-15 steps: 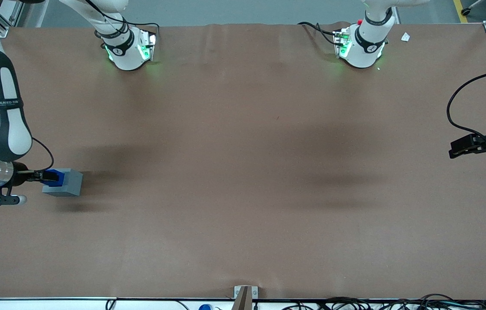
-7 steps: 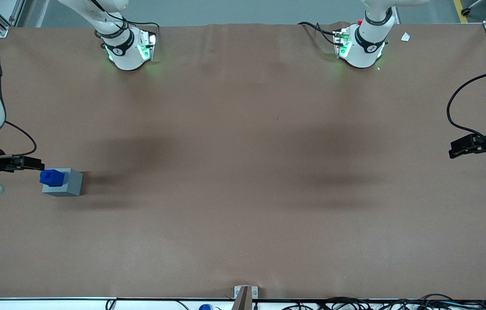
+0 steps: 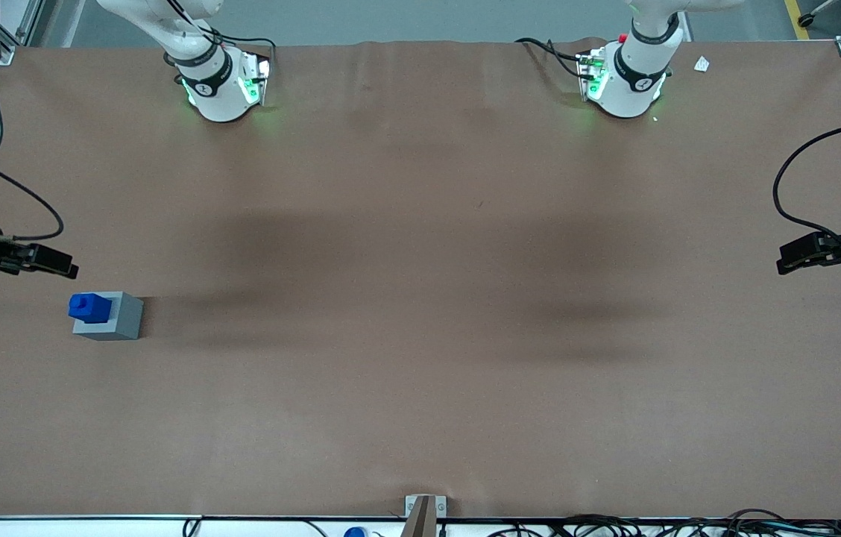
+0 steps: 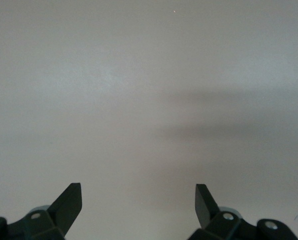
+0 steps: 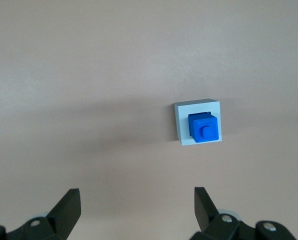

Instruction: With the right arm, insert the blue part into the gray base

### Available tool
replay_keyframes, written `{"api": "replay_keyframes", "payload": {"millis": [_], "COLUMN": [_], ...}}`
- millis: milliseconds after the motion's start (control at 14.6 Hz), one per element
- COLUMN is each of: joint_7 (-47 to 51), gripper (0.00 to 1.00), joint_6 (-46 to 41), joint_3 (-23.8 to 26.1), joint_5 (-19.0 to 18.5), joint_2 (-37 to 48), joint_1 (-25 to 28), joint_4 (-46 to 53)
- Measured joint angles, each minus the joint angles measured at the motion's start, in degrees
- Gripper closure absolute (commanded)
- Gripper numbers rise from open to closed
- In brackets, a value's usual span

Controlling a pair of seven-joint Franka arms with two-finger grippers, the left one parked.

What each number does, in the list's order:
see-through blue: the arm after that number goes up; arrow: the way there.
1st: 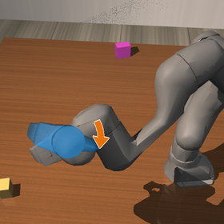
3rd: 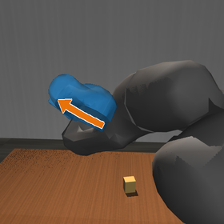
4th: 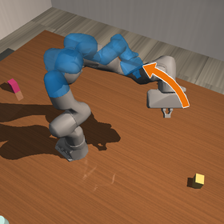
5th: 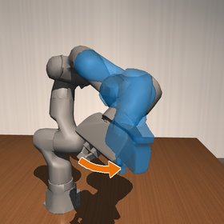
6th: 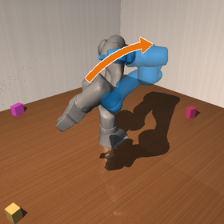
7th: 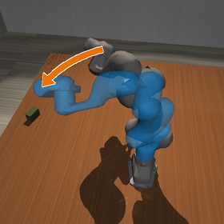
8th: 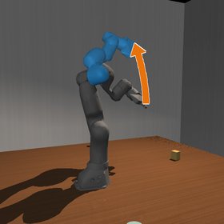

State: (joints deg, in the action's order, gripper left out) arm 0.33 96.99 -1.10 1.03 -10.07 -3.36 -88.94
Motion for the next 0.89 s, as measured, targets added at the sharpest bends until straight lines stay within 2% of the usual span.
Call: {"api": "replay_keyframes", "payload": {"millis": [549, 891], "joint_7": [0.53, 0.57], "gripper": [0.0, 0.0], "joint_6": [0.51, -3.92], "joint_3": [0.06, 0.02], "joint_5": [0.0, -0.01], "joint_2": [20.64, 24.07], "joint_1": [1.78, 1.77], "joint_4": [-15.44, -15.5]}}
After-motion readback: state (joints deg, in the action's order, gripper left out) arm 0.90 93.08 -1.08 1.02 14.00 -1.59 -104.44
